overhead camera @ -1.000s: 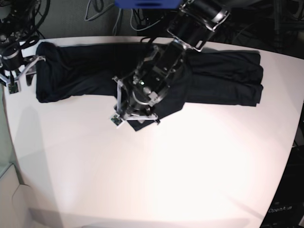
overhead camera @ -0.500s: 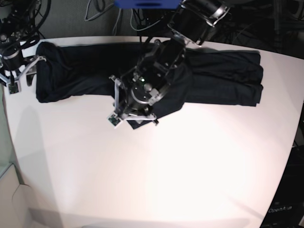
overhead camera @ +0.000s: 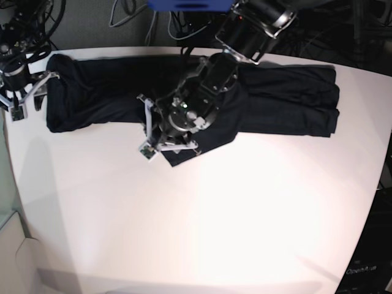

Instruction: Fold the T-shirt properly

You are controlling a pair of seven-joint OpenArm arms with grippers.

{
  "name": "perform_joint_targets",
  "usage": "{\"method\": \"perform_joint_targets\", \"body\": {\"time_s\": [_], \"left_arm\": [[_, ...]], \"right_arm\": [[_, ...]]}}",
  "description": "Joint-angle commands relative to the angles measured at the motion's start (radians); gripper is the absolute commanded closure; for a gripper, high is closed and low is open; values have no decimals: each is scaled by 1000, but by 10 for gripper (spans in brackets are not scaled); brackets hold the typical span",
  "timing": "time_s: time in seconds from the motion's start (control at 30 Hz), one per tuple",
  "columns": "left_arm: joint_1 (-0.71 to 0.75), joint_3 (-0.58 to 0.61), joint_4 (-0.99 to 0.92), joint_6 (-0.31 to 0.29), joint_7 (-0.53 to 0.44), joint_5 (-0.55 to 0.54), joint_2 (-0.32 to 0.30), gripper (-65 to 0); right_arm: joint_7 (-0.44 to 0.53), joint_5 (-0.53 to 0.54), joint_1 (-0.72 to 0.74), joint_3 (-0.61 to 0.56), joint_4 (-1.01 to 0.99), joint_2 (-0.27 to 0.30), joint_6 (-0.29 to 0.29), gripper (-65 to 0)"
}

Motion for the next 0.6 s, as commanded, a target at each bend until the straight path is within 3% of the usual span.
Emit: {"method": "perform_joint_targets", "body": {"time_s": [0.0, 0.27, 0.47, 0.57], "left_arm": [[-15, 1, -1, 3, -21, -2, 12, -262], [-15, -5, -31, 7, -31, -2, 12, -244], [-15, -10, -25, 9, -28, -2, 12, 0], [-8, -60, -2, 11, -28, -2, 12, 0]], "right_arm": [[22, 7, 3, 2, 17, 11, -4, -366], [22, 7, 3, 2, 16, 11, -4, -366], [24, 7, 5, -13, 16, 11, -4, -366], [24, 7, 5, -19, 16, 11, -4, -366]]}}
